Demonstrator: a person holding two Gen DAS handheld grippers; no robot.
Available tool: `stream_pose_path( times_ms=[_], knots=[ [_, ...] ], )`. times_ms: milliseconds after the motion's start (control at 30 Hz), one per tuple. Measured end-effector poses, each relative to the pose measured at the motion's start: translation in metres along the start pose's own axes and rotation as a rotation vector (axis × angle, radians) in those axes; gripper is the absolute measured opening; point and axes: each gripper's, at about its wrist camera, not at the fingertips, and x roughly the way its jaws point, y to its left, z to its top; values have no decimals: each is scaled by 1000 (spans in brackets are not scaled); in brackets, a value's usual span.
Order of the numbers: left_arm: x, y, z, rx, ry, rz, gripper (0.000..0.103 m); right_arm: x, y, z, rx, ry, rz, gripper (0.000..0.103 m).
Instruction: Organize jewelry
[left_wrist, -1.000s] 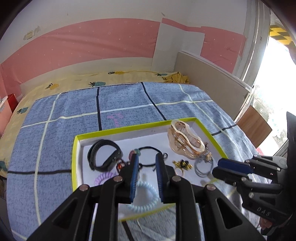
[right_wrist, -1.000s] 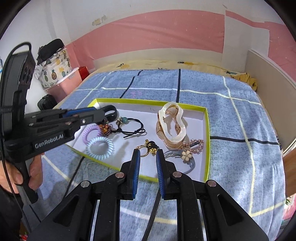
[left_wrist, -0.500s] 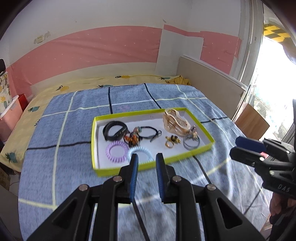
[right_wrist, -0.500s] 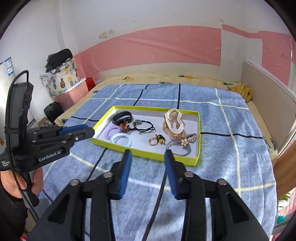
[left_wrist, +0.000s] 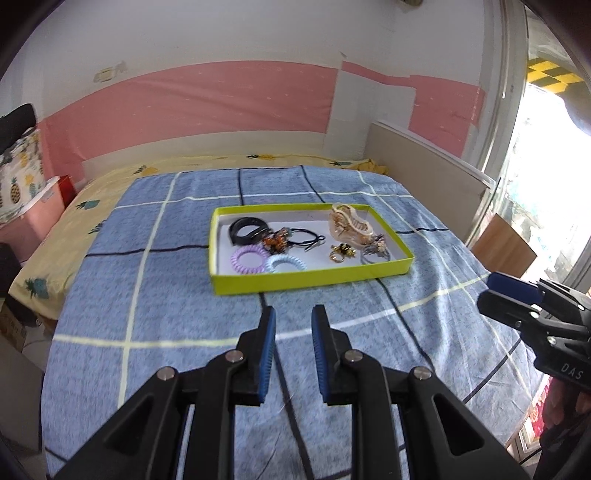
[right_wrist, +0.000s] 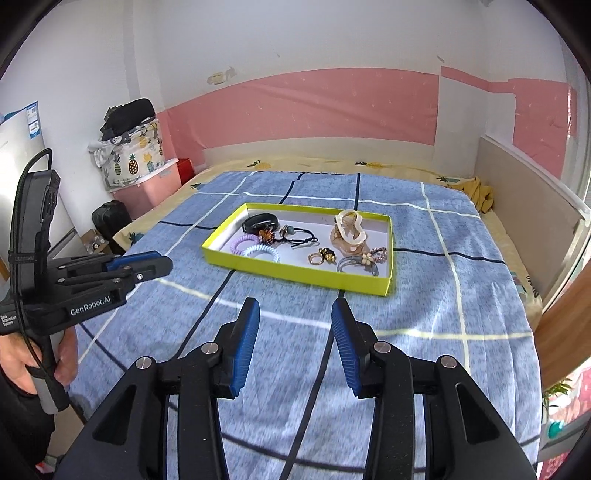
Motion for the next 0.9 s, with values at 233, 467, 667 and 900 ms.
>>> stream_pose_path(
  times_ms=[233,467,667,900],
  knots=[
    [-14,3,-26,-15,0,74,21,-8,10,-18,-11,15,-47,42],
    [-16,2,-42,-38,21,82,21,-4,17,-31,-24,40,-60,42],
    [-1,-1,-45,-26,49,111,21,12,13,-31,-11,63,-78,42],
    [17,1,-44,-24,73,134,21,32,5,-32,1,100,-98,42]
  ],
)
